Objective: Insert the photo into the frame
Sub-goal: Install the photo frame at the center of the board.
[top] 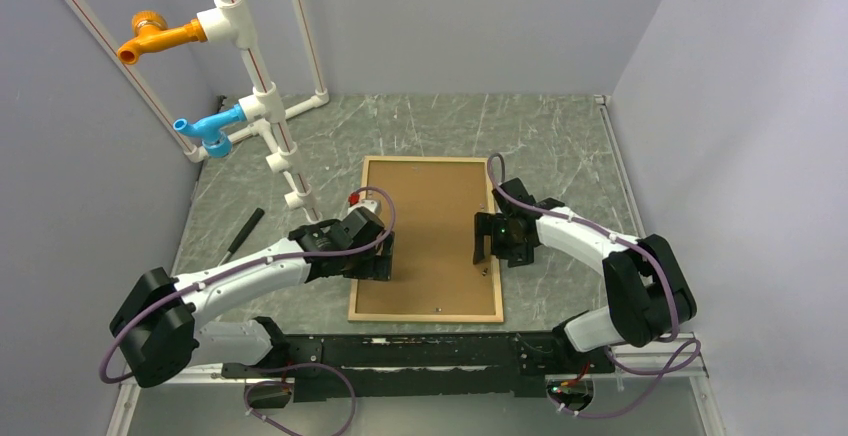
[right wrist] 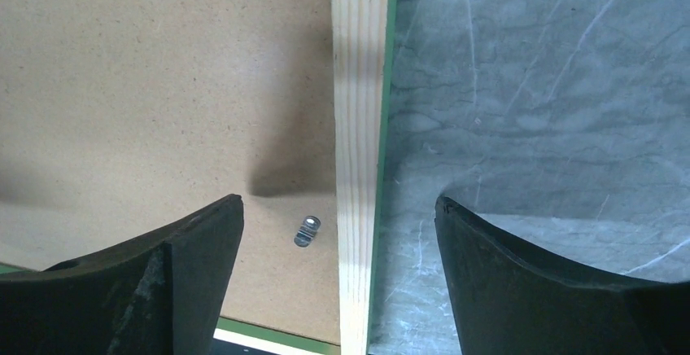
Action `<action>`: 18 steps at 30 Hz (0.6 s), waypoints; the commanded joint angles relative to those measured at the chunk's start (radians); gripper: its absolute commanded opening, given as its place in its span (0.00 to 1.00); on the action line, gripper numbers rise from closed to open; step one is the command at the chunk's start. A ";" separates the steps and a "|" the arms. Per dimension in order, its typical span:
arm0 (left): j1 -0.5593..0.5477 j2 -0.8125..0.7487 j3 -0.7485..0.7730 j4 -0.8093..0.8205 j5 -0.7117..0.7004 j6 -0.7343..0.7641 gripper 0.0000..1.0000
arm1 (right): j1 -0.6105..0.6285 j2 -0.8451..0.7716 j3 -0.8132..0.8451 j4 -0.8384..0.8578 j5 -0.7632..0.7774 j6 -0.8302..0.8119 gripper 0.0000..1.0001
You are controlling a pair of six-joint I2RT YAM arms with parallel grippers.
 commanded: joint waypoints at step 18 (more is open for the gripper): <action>0.003 0.004 -0.012 0.006 -0.014 -0.014 0.93 | 0.103 0.021 -0.065 -0.105 0.062 0.083 0.70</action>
